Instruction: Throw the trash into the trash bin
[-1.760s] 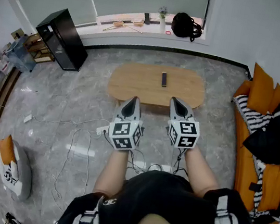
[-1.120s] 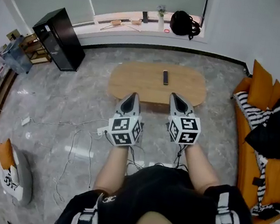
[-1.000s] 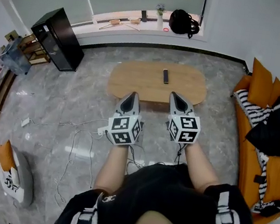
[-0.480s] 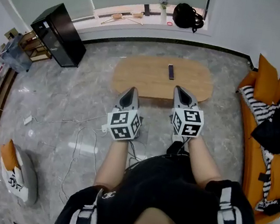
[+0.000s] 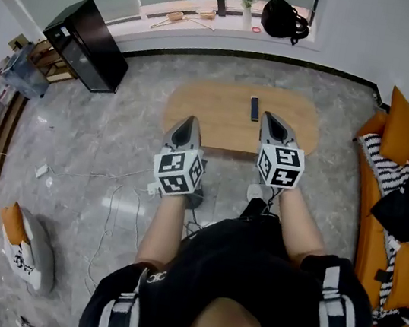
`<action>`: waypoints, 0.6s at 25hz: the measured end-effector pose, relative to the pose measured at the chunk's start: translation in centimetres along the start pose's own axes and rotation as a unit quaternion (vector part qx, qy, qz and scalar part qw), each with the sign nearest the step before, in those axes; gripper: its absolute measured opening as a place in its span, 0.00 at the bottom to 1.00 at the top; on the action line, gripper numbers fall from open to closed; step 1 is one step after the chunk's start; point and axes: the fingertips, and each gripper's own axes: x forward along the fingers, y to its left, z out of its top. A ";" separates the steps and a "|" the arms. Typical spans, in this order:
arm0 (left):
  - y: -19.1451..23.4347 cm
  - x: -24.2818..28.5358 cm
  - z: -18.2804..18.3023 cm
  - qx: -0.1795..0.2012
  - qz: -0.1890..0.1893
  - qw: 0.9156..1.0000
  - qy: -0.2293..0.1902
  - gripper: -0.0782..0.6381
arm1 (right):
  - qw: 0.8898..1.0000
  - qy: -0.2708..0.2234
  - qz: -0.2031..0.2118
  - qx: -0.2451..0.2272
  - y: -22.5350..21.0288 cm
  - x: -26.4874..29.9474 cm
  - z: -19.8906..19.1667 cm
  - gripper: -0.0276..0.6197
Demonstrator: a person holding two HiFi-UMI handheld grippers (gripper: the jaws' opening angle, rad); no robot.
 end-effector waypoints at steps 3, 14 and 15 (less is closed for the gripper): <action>0.4 4.5 0.4 -0.003 0.007 1.000 0.000 0.12 | 1.000 0.006 0.001 -0.003 -2.9 3.9 0.0 0.05; 1.0 19.3 2.5 -0.010 0.037 0.999 0.012 0.12 | 0.999 0.041 0.008 0.003 -13.6 16.2 0.8 0.05; 1.0 20.4 2.4 -0.012 0.041 0.999 0.014 0.12 | 0.999 0.045 0.010 0.004 -14.3 17.1 0.7 0.05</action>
